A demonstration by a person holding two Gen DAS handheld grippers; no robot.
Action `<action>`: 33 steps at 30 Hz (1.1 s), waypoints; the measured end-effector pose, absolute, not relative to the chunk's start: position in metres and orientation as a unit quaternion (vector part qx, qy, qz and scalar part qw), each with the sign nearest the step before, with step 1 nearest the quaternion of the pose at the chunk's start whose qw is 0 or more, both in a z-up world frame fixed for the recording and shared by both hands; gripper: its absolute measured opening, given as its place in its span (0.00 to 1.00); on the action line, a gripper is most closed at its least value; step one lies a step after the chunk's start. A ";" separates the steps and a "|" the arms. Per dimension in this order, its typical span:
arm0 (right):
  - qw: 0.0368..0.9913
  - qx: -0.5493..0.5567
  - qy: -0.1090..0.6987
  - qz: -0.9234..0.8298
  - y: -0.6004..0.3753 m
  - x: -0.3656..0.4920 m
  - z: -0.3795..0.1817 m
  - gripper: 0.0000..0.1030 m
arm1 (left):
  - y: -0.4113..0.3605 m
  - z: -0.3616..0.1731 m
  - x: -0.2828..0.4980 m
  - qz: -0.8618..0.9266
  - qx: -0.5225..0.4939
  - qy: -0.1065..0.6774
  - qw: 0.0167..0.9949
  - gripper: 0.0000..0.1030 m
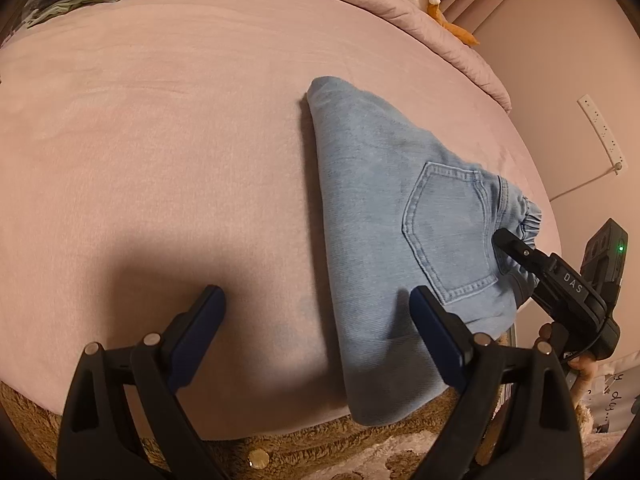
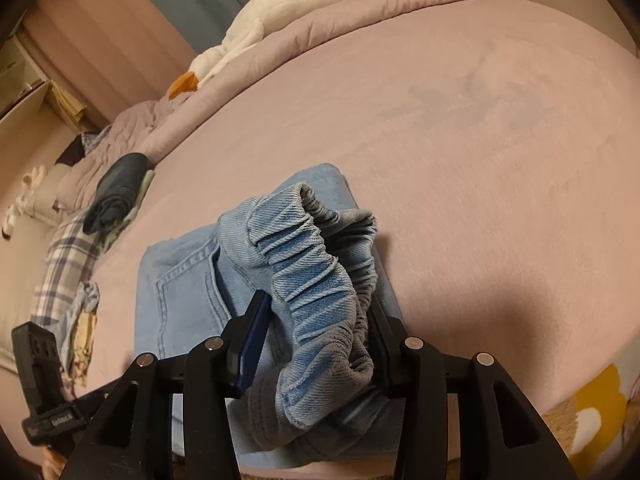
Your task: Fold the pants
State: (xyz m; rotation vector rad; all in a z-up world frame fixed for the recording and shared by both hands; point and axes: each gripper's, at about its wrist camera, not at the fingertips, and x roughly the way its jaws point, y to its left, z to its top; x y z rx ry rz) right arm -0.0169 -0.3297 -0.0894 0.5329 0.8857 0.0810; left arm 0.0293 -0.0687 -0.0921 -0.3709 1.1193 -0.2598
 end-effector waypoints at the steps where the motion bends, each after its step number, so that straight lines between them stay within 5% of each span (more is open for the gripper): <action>1: 0.869 0.253 0.423 0.037 -0.329 -0.017 -0.089 0.42 | -0.068 -0.093 0.030 -0.122 -0.174 0.527 0.823 0.90; 23: 0.870 0.221 0.441 0.014 -0.320 -0.023 -0.084 0.46 | -0.063 -0.094 0.030 -0.133 -0.180 0.523 0.822 0.90; 33: 0.868 0.180 0.463 -0.010 -0.315 -0.034 -0.082 0.56 | -0.071 -0.093 0.029 -0.134 -0.166 0.526 0.823 0.90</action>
